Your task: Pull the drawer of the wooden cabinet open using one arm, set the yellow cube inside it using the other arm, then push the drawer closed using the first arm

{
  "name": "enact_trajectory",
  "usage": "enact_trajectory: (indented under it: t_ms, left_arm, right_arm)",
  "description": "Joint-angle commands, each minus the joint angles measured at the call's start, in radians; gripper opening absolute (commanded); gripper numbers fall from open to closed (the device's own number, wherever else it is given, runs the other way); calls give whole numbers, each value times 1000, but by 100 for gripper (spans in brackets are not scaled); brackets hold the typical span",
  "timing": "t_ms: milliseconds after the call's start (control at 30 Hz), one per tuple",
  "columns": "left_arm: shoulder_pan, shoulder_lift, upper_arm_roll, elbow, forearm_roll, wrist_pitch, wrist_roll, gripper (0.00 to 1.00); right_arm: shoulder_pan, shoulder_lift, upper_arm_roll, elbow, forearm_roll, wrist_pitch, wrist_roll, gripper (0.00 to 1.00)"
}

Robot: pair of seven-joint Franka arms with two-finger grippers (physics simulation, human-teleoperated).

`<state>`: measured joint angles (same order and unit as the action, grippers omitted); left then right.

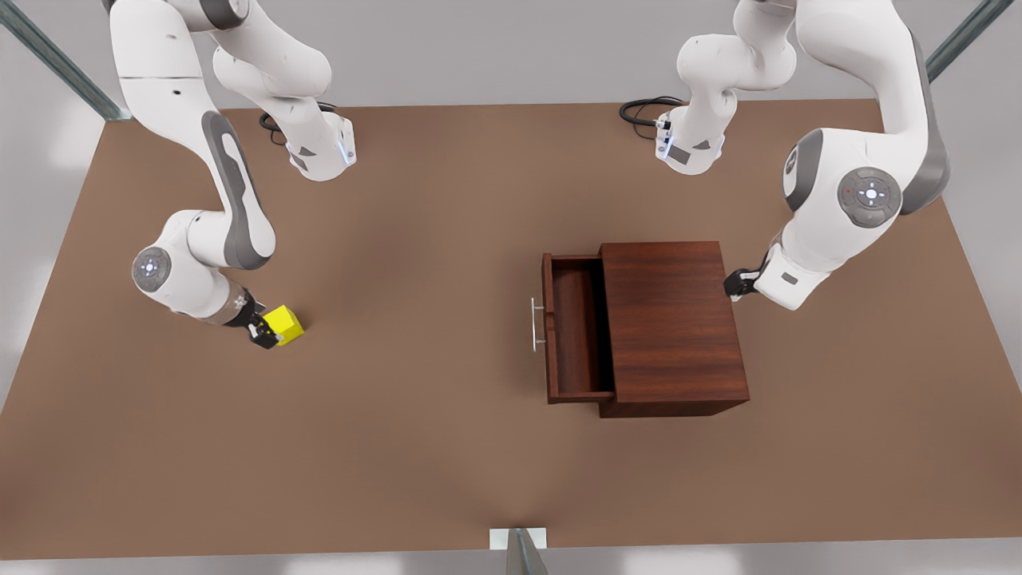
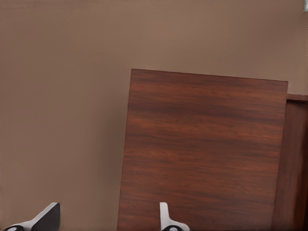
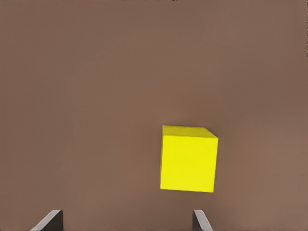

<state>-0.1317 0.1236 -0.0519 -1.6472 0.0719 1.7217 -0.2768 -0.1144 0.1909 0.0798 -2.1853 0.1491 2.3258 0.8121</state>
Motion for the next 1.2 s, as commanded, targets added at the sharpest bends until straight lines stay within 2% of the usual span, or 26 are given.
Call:
enact_trajectory:
  t_ms: [0,233,567,1167]
  left_arm:
    - [-2,-1,0,0,0,6,288,100]
    - [-2,-2,0,-5,0,4,286,100]
    - [-3,-2,-2,-6,0,4,286,100]
    - [-5,-1,-3,-8,0,-2,278,100]
  right_arm:
    - [-2,-1,0,-40,1,156,42,100]
    - [-2,16,1,-96,-8,216,32,100]
    - [-53,56,0,-94,-180,207,36,100]
    - [-53,148,5,-107,-255,218,32,100]
